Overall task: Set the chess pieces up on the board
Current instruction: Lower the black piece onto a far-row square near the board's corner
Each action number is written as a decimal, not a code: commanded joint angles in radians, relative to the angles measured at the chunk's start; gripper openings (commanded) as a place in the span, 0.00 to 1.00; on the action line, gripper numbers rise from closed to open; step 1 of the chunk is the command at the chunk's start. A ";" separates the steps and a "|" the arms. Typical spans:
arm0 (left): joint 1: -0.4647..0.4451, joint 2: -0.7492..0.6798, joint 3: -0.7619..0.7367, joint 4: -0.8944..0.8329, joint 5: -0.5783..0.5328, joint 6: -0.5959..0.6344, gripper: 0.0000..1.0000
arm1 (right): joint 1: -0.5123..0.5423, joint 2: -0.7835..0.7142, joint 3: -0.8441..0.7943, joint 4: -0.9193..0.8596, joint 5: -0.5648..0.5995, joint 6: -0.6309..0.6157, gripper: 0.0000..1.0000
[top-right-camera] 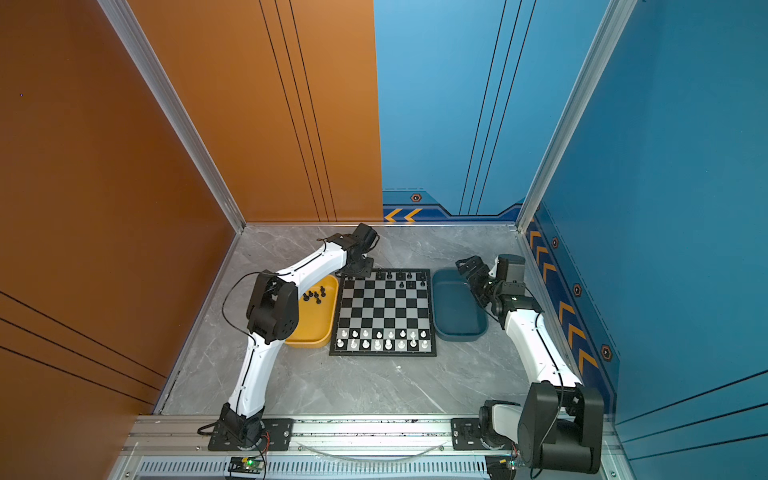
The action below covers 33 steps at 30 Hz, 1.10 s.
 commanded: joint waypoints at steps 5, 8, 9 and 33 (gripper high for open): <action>0.008 0.027 0.022 -0.022 0.006 -0.014 0.00 | -0.005 -0.004 0.007 -0.015 -0.006 -0.016 1.00; 0.007 0.029 0.016 -0.022 0.008 -0.014 0.00 | -0.006 -0.004 0.007 -0.013 -0.006 -0.015 1.00; 0.007 0.029 0.013 -0.023 0.009 -0.015 0.00 | -0.005 -0.003 0.007 -0.014 -0.006 -0.016 1.00; 0.009 0.018 -0.006 -0.024 0.013 -0.012 0.28 | -0.005 -0.008 0.006 -0.016 -0.006 -0.014 1.00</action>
